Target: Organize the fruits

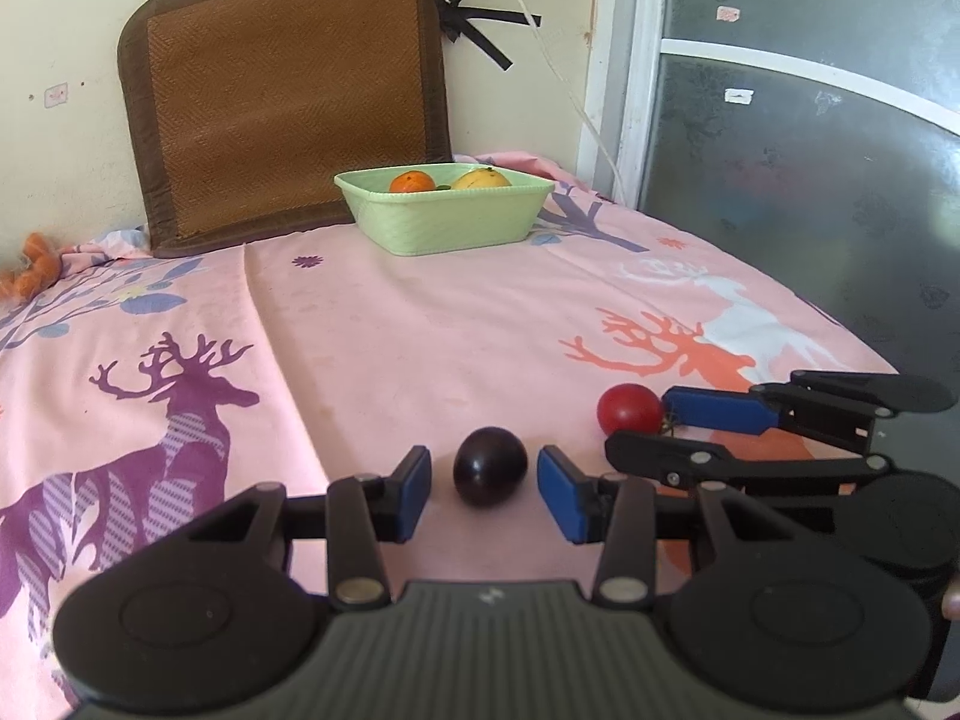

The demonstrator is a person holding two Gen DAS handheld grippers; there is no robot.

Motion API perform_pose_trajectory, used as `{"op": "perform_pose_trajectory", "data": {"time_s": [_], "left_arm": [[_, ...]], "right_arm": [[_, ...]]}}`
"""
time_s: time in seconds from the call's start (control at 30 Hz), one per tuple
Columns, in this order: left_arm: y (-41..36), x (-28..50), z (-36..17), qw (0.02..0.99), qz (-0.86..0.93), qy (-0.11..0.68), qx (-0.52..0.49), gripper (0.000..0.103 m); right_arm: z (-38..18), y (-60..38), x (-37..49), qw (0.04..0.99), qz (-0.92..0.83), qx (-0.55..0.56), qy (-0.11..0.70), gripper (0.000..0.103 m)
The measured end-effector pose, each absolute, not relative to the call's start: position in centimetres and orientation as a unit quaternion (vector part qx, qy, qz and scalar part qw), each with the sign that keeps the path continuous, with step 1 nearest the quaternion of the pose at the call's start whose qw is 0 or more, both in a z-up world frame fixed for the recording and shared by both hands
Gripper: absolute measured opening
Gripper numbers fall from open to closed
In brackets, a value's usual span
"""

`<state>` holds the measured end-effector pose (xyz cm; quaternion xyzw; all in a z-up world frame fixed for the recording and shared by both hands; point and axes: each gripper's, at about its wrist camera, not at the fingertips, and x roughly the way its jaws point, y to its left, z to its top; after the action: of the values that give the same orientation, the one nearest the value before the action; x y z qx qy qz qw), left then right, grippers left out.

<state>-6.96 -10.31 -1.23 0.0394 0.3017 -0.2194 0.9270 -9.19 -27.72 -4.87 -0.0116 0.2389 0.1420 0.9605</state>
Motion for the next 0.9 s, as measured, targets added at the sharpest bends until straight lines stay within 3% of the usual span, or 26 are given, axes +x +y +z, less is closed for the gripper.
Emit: {"op": "perform_pose_trajectory", "data": {"time_s": [0.33,0.43,0.53,0.6,0.9], "left_arm": [[-10.6,-7.1,-1.3,0.927,-0.231,0.291,0.058,0.037],[-10.7,-7.0,-1.7,0.925,-0.232,0.294,0.061,0.028],[-10.8,-6.9,-1.6,0.922,-0.242,0.295,0.062,0.027],[-10.6,-6.4,-0.8,0.919,-0.256,0.296,0.046,0.027],[-11.4,4.2,6.0,0.919,-0.284,0.274,0.0,0.028]], "right_arm": [[-4.9,-27.6,-9.2,0.961,0.144,-0.02,0.235,0.042],[-5.1,-27.5,-9.2,0.962,0.144,-0.022,0.231,0.042],[-5.1,-27.4,-9.3,0.961,0.158,-0.023,0.226,0.03],[-5.0,-27.3,-9.0,0.961,0.161,-0.027,0.223,0.03],[-0.6,-30.2,-1.3,0.975,0.148,-0.003,0.165,0.03]]}}
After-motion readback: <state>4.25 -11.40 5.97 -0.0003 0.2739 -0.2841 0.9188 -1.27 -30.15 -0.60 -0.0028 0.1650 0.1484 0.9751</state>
